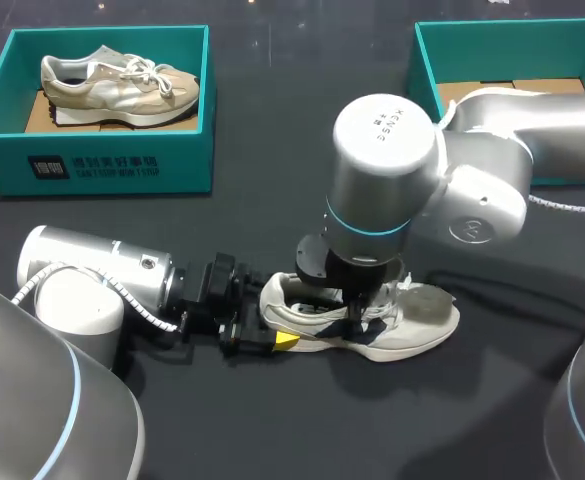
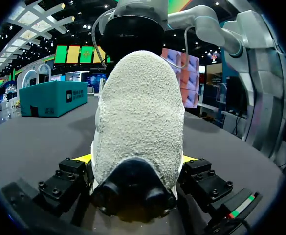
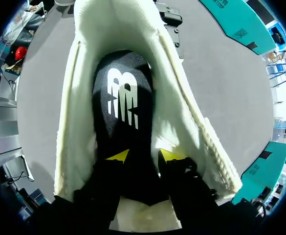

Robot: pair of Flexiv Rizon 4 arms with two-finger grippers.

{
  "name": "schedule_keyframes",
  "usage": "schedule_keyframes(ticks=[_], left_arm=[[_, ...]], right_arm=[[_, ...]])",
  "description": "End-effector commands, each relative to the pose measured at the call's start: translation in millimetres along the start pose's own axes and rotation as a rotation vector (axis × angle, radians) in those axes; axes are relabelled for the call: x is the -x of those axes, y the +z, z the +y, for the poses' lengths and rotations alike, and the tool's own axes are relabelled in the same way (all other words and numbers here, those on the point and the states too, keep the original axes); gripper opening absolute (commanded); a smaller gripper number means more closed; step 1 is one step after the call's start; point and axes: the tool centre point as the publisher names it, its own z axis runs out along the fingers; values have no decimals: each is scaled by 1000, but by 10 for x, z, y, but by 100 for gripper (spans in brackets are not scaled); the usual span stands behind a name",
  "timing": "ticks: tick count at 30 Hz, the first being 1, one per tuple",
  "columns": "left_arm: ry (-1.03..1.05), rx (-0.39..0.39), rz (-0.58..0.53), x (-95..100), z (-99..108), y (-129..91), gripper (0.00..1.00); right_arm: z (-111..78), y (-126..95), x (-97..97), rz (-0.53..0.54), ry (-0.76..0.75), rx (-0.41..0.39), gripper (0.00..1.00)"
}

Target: Take the shoe out of the shoebox, open the shoe tongue, remove and reinsert the insole, then place the shoe into the shoebox

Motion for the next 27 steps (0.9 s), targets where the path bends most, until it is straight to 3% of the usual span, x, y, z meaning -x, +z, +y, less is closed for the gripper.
schedule_keyframes(ticks=[1,4,7,11,17,27], left_arm=[[0,1,-2,-22,30,-19,0],[0,1,-2,-22,30,-19,0],[0,1,-2,-22,30,-19,0],[0,1,-2,-22,30,-19,0],[0,1,-2,-22,30,-19,0],[0,1,-2,-22,30,-19,0]], right_arm=[[-36,181,44,61,-15,10,37],[-29,232,-2,112,-22,-2,35],[-36,270,-59,156,-27,-13,27],[-55,284,-149,183,-30,-24,1],[-99,224,-222,186,-36,-3,0],[-153,-69,-237,110,-102,193,0]])
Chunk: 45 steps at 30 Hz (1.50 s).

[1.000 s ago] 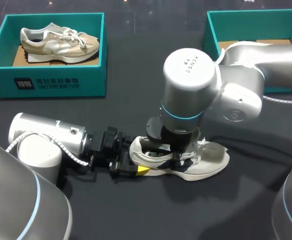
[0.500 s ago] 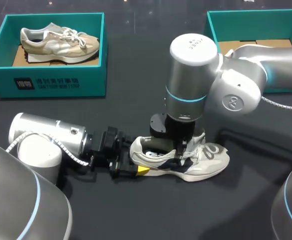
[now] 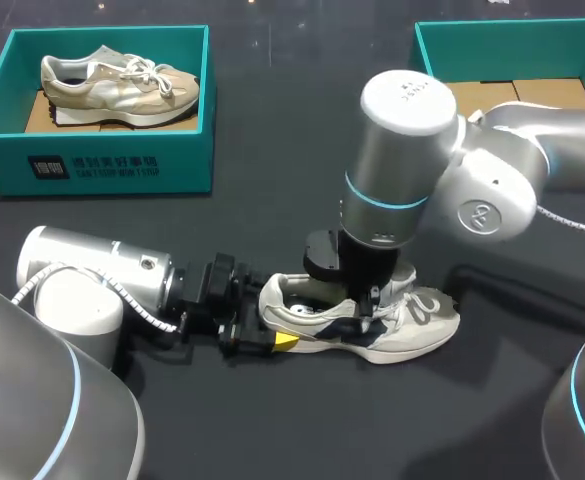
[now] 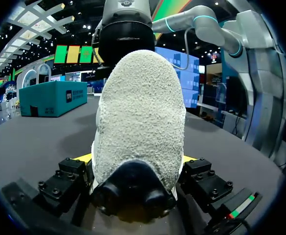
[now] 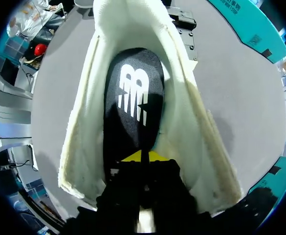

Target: Take the shoe out of the shoebox, open the shoe tongue, remove and reinsert the insole, then place the shoe into the shoebox

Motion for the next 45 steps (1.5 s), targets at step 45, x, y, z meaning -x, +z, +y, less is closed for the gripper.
schedule_keyframes(ticks=[45], left_arm=[[-1,1,-3,-13,26,-14,0]], right_arm=[[-19,-521,9,-159,-255,577,0]])
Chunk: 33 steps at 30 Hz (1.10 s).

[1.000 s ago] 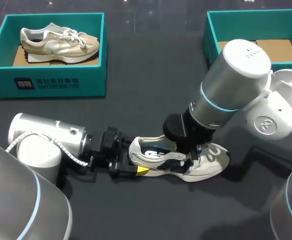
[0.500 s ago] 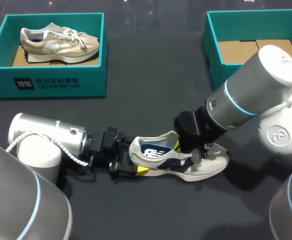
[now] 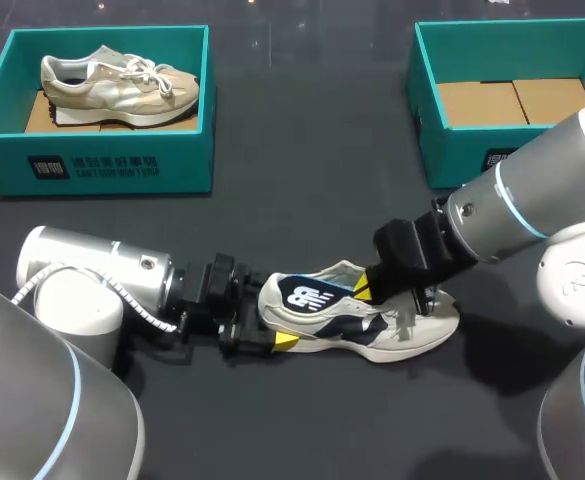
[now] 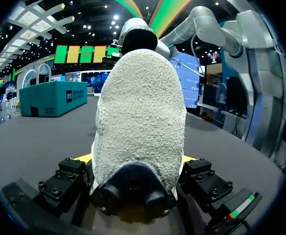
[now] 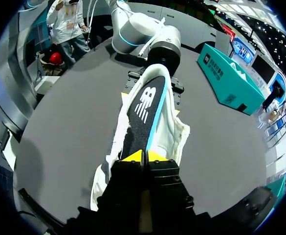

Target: Take the shoe out of the shoebox, open the shoe tongue, remove and reinsert the insole, then place the shoe into the shoebox

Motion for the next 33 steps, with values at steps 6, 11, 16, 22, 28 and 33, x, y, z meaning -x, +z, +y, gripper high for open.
schedule_keyframes(ticks=[6,11,16,22,28,33], left_arm=[[0,1,-2,-15,27,-13,0],[0,1,-2,-15,27,-13,0],[0,1,-2,-15,27,-13,0],[0,1,-2,-15,27,-13,0],[0,1,-2,-15,27,-13,0],[0,1,-2,-15,27,-13,0]], right_arm=[[9,-80,43,-7,-15,54,0],[-92,-92,41,-15,21,58,0],[-84,-94,28,-15,23,63,0],[91,-95,66,-1,-39,44,0],[247,-96,97,18,-107,35,0],[303,-57,123,56,-128,12,0]])
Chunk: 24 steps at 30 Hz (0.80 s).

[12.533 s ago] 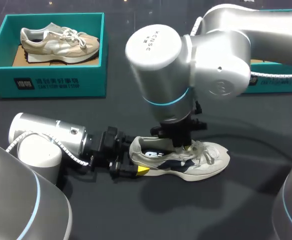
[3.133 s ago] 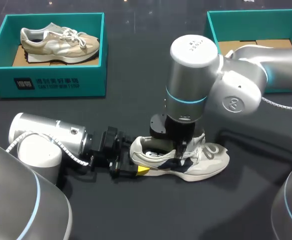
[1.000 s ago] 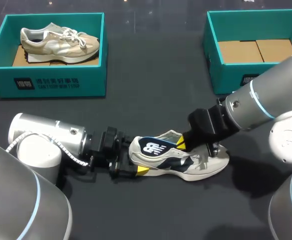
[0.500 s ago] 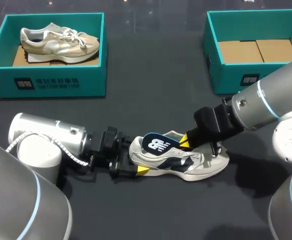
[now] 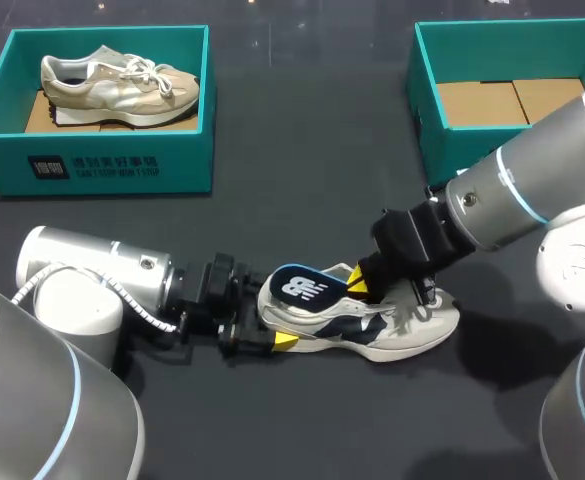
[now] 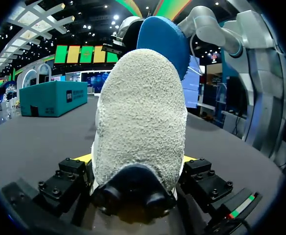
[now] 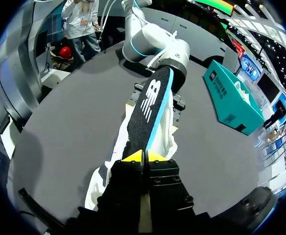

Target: Take the shoe out of the shoebox, open the shoe tongue, remove and reinsert the insole, then place the shoe into the shoebox

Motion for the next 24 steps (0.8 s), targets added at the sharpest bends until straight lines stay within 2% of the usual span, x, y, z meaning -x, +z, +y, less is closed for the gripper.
schedule_keyframes(ticks=[1,2,3,4,5,6,8,9,15,17,24], left_arm=[[0,1,-1,-16,25,-8,0],[0,1,-1,-16,25,-8,0],[0,1,-1,-16,25,-8,0],[0,1,-1,-16,25,-8,0],[0,1,-1,-16,25,-8,0],[0,1,-1,-16,25,-8,0],[0,1,-1,-16,25,-8,0],[0,1,-1,-16,25,-8,0],[0,1,-1,-16,25,-8,0],[0,1,-1,-16,25,-8,0],[0,1,-1,-16,25,-8,0]], right_arm=[[72,45,87,42,1,-29,0],[73,54,89,49,4,-35,6],[72,58,89,54,5,-34,34],[72,59,89,55,7,-36,45],[72,58,87,59,12,-41,50],[75,59,84,65,18,-46,64],[91,57,79,71,35,-52,79],[105,53,77,76,47,-58,80],[191,35,71,83,88,-96,72],[225,44,73,82,96,-109,73],[330,71,96,89,115,-167,68]])
